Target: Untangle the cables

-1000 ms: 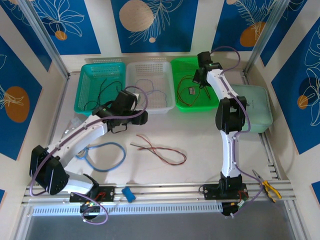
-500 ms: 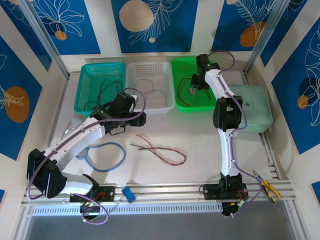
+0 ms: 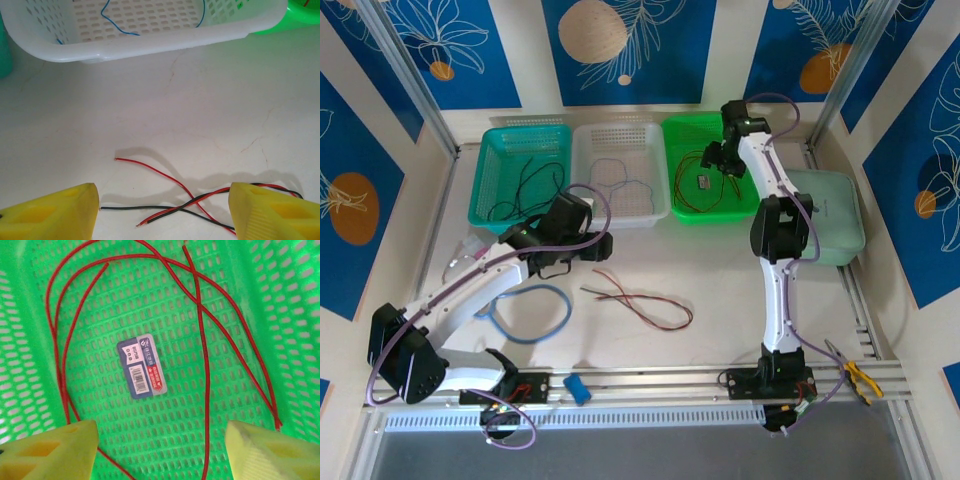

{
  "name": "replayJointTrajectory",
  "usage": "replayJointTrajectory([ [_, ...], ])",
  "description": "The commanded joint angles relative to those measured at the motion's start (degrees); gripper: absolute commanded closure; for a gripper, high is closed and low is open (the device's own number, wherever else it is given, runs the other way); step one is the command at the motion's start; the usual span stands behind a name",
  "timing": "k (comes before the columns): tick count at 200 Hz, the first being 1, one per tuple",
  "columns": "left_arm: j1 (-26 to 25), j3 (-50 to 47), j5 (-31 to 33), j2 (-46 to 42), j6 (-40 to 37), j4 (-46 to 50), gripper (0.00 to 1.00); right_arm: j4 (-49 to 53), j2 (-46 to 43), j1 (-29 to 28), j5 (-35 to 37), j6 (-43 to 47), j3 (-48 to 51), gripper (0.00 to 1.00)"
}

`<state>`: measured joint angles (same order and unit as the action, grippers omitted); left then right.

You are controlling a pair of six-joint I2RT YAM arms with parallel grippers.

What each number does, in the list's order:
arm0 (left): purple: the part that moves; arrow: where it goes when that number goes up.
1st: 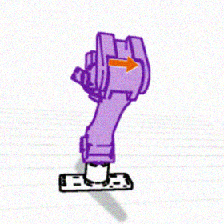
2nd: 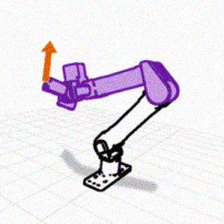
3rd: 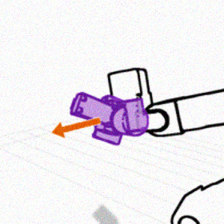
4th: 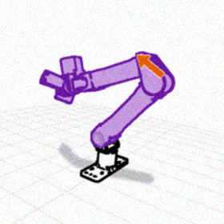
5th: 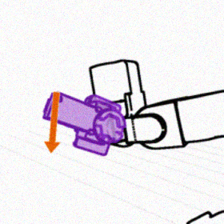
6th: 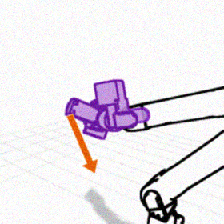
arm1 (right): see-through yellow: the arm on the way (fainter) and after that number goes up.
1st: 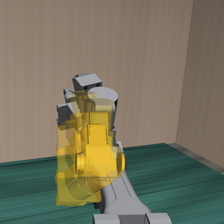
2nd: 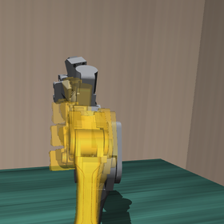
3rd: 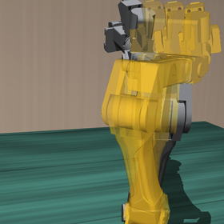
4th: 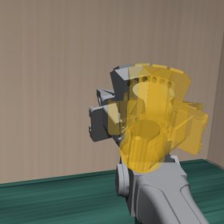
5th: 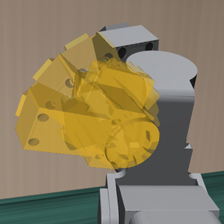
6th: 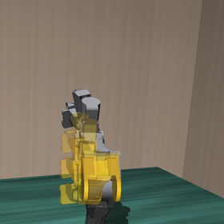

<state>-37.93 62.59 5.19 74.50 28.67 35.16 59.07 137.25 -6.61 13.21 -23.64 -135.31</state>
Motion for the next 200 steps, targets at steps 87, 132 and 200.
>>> replayJointTrajectory([
  [87,3.5,-14.2,-4.2,-8.8,13.0,-1.9,0.30,-18.3,-53.8,-11.3,-5.4,8.0,50.8,0.36],
  [132,5.9,-22.5,-4.6,-15.5,17.6,-4.3,0.31,-29.8,-69.8,-24.4,-3.7,4.6,73.2,0.37],
  [200,7.6,-29.7,-4.9,-21.6,20.1,-4.3,0.32,-44.0,-64.9,-41.7,-3.5,6.5,86.1,0.38],
])
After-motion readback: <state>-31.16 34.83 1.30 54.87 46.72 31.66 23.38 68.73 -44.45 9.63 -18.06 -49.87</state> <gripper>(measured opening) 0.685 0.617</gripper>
